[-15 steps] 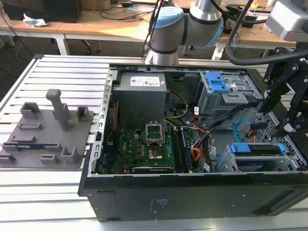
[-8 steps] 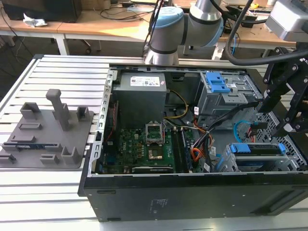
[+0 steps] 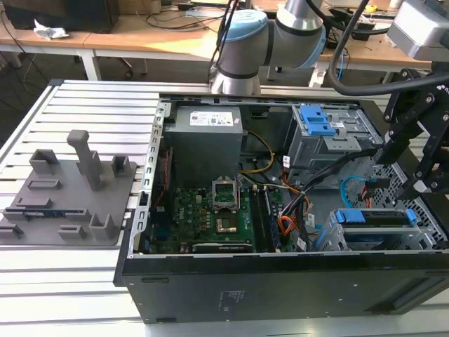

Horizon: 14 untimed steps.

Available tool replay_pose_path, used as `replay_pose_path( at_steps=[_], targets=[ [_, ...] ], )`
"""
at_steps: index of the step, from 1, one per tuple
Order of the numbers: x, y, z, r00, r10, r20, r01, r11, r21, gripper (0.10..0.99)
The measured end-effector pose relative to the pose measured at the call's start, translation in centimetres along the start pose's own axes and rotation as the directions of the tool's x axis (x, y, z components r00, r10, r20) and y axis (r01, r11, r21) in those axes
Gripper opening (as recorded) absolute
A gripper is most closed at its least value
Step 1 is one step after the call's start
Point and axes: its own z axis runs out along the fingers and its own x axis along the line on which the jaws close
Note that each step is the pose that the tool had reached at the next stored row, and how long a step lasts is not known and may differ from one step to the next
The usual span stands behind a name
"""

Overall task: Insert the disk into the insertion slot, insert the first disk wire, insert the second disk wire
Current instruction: 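Insert the first disk wire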

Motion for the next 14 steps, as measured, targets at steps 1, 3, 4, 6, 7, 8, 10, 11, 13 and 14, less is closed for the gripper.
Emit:
replay_pose_path(
  at_steps=[1,3,4,6,7,8,10,11,13,14],
  targets=[
    [0.00,0.00,0.00,1.0000,0.000,0.0000,0.000,1.0000,0.000,0.561],
    [0.00,0.00,0.00,1.0000,0.000,-0.0001,0.000,1.0000,0.000,0.561],
    [0.00,-0.01,0.00,1.0000,-0.001,-0.0001,0.001,1.0000,0.000,0.561],
    [-0.51,-0.03,0.02,1.0000,-0.002,-0.0002,0.002,1.0000,0.000,0.561],
    [-0.74,0.00,0.03,0.9999,-0.002,-0.0147,0.002,1.0000,0.004,0.561],
    [-0.74,0.02,0.03,0.9994,0.002,-0.0342,-0.001,0.9998,0.020,0.561],
    [-0.73,0.01,0.08,0.9972,0.039,-0.0633,-0.037,0.9984,0.044,0.561],
    [-0.73,0.01,0.12,0.9964,0.054,-0.0643,-0.051,0.9976,0.046,0.561],
    [-0.73,0.04,0.17,0.9952,0.072,-0.0665,-0.069,0.9965,0.048,0.561],
    [-0.73,0.10,0.18,0.9948,0.076,-0.0674,-0.073,0.9962,0.048,0.561]
  ],
)
